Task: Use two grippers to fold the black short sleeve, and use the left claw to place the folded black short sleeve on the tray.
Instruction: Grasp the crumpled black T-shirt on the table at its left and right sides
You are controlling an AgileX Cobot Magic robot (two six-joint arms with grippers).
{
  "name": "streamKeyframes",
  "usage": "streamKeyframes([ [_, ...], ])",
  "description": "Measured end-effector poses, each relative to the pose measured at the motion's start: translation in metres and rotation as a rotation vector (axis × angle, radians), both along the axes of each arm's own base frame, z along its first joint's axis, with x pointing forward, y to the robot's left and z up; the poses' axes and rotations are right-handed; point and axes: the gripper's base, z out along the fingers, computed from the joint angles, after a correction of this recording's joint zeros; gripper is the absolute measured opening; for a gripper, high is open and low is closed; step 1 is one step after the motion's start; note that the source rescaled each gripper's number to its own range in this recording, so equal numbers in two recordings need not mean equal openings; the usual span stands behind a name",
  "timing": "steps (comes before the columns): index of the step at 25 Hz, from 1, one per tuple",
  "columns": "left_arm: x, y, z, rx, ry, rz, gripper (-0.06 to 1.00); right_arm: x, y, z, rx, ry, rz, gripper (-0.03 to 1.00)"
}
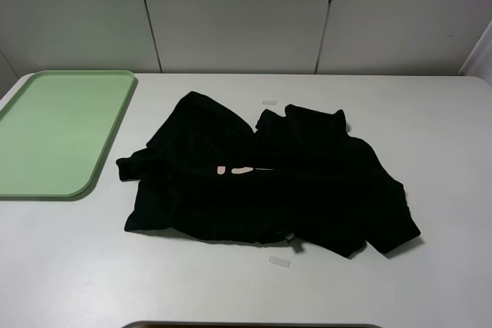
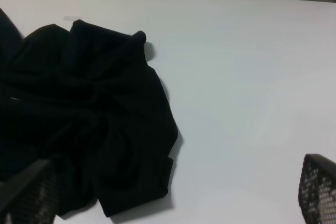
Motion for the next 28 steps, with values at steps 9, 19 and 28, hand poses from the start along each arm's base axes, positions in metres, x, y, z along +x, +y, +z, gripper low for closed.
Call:
streamKeyframes([
  [9,-0.001,-0.001,0.004,-0.020,-0.020,-0.055,0.98,0.006,0.001,0.004,-0.003,0.035,0.001,1.00],
  [19,0.036,-0.008,0.054,0.134,0.047,-0.289,0.97,0.073,0.016,0.068,-0.085,0.171,0.135,1.00],
  [28,0.103,-0.031,0.083,0.257,0.230,-0.478,0.97,0.145,0.038,0.069,-0.198,0.363,0.283,1.00],
])
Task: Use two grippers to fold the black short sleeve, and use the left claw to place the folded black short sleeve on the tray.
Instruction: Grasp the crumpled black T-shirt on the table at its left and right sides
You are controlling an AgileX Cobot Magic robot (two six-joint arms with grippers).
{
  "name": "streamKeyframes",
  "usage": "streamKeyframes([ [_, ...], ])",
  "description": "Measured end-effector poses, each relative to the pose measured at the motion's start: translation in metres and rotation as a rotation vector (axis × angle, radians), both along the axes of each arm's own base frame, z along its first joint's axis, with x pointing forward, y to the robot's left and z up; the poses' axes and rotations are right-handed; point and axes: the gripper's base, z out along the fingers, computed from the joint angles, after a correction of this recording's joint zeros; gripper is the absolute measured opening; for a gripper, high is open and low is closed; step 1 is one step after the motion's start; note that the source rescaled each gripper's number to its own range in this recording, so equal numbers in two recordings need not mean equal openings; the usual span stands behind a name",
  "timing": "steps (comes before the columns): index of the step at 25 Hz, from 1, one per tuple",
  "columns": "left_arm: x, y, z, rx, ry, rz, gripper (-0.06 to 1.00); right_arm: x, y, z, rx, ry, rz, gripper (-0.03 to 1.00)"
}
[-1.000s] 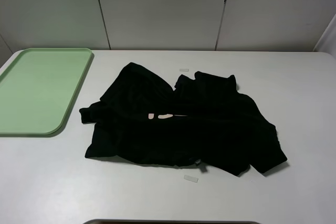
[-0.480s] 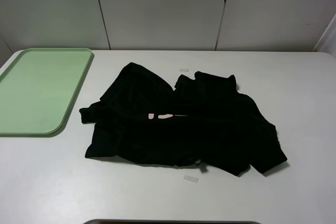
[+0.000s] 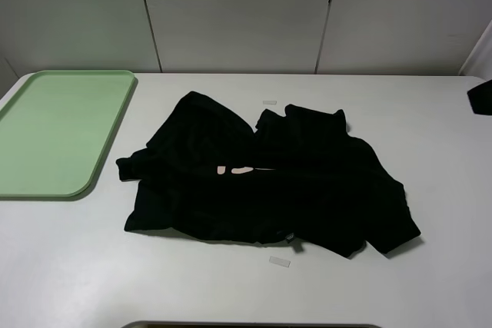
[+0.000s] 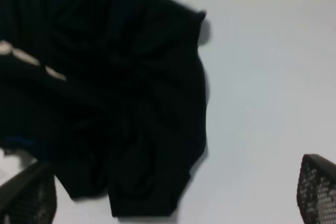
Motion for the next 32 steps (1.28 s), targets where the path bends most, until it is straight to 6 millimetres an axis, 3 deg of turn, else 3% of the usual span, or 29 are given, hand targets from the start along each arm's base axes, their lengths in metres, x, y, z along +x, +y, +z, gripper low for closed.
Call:
streamKeyframes([
  [4,0.026,-0.010,-0.006,0.087,0.081,-0.068,0.97,0.026,0.008,-0.014,-0.034,0.046,0.041,1.00],
  [15,0.080,-0.030,-0.048,0.327,0.274,-0.160,0.97,0.085,0.025,-0.069,-0.121,0.219,0.109,1.00],
  [32,0.129,-0.052,-0.111,0.457,0.440,-0.354,0.97,0.131,0.036,-0.157,-0.263,0.439,0.299,1.00],
])
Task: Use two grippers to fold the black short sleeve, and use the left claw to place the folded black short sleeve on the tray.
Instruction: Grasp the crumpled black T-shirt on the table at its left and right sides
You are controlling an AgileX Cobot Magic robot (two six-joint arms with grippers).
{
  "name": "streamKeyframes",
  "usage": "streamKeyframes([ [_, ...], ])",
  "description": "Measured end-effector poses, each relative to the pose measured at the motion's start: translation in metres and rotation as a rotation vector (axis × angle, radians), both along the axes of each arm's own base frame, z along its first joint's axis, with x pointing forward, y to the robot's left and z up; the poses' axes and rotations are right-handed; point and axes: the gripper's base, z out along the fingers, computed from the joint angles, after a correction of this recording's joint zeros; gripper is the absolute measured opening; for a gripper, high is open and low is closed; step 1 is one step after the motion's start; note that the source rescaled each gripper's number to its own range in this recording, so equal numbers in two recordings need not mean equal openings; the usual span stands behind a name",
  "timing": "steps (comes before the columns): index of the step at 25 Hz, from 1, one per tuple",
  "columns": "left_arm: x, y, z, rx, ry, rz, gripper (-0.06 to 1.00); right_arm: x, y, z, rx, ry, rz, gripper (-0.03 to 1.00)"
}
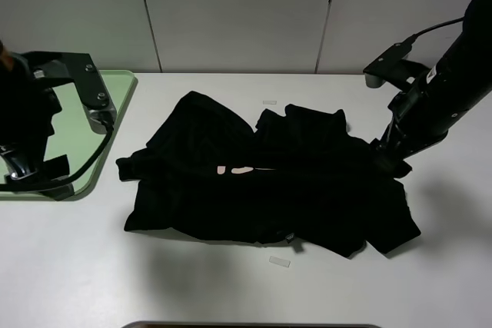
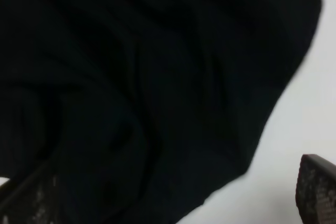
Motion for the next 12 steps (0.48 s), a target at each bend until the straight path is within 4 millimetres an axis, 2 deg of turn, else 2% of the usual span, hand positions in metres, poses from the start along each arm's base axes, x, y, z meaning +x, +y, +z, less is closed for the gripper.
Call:
streamKeyframes([
  [8,0.019,-0.007,-0.032,0.035,0.043,-0.093,0.97,0.010,0.002,-0.031,-0.034,0.055,0.059,1.00],
  [12,0.028,-0.010,-0.047,0.050,0.045,-0.127,0.97,0.013,0.002,-0.039,-0.037,0.059,0.063,1.00],
])
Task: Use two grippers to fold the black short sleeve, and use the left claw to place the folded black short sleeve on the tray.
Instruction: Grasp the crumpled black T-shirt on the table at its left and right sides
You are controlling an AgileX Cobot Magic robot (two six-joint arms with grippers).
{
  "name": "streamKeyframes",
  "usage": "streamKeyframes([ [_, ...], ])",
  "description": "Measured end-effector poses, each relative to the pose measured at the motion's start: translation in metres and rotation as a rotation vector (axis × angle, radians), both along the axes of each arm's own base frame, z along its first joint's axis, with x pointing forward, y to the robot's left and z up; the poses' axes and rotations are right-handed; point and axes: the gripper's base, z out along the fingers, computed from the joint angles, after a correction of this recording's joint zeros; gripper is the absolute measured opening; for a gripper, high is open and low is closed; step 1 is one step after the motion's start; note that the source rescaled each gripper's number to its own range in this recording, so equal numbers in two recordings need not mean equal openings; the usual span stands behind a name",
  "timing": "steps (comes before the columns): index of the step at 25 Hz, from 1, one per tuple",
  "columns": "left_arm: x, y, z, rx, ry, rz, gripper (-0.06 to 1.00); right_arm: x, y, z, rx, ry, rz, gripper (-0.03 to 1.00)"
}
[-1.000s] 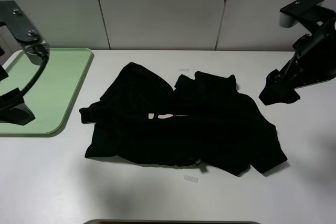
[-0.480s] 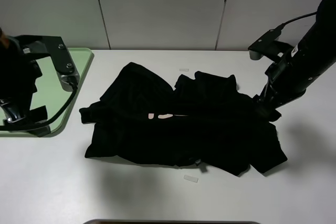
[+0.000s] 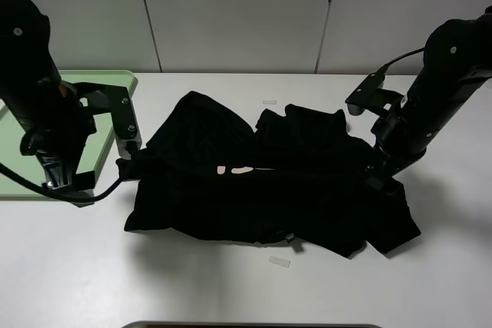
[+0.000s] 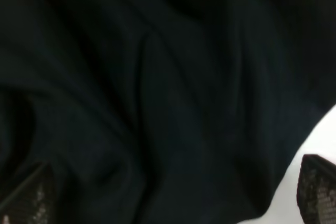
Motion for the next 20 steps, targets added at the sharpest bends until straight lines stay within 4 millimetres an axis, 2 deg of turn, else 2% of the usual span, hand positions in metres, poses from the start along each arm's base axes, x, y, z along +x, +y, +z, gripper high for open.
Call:
streamKeyframes([
  [15,0.023,-0.009,-0.025,-0.019,-0.093,-0.066,0.97,0.004,0.001,-0.032,-0.017,0.075,0.000,0.96],
  [18,0.025,-0.010,-0.026,-0.029,-0.109,-0.070,0.97,0.004,0.002,-0.036,-0.016,0.089,-0.005,0.82],
  [20,0.026,-0.011,-0.026,-0.035,-0.120,-0.072,0.97,0.004,0.002,-0.037,-0.014,0.086,-0.006,0.59],
])
